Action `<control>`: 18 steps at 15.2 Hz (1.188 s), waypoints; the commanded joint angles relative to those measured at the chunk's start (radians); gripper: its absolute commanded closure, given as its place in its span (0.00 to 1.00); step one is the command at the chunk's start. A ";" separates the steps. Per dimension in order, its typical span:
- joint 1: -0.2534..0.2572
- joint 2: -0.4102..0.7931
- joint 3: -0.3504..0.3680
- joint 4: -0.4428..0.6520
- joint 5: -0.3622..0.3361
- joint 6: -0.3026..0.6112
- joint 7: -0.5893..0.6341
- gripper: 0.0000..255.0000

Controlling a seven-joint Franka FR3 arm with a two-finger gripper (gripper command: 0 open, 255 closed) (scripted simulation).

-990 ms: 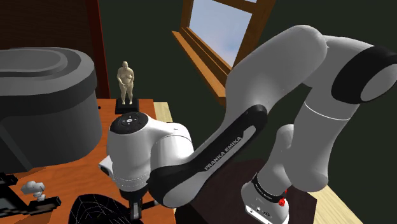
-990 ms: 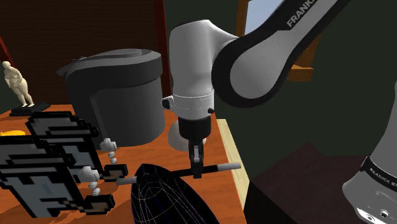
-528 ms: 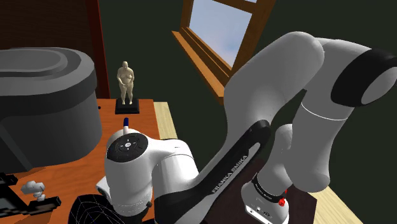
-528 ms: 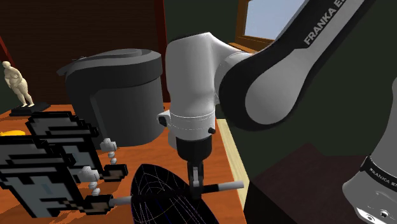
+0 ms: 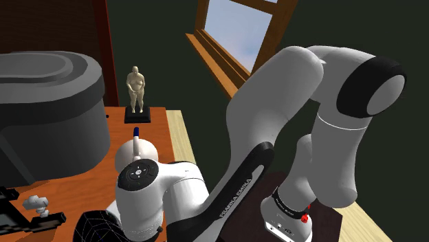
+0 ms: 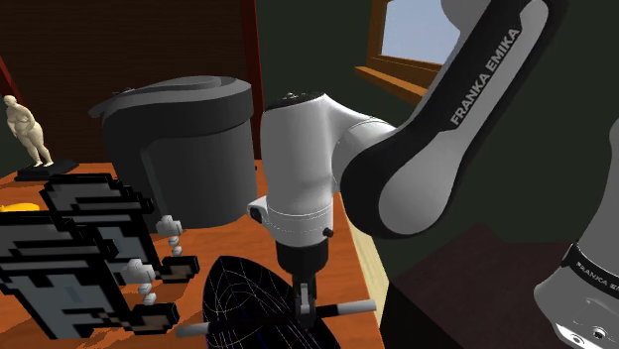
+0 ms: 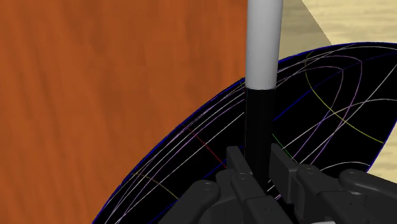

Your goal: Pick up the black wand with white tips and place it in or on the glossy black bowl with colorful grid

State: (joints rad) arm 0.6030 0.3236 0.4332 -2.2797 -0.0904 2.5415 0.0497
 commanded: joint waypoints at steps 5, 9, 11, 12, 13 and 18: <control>0.010 0.035 -0.015 -0.001 -0.023 0.035 0.013 1.00; 0.010 0.035 -0.015 -0.001 -0.023 0.035 0.013 1.00; 0.010 0.035 -0.015 -0.001 -0.023 0.035 0.013 0.00; 0.010 0.035 -0.015 -0.001 -0.023 0.035 0.013 0.00; 0.010 0.035 -0.015 -0.001 -0.023 0.035 0.013 0.00; -0.012 -0.025 0.010 0.000 0.016 -0.023 -0.014 0.00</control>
State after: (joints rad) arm 0.6045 0.3264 0.4329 -2.2783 -0.0930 2.5440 0.0524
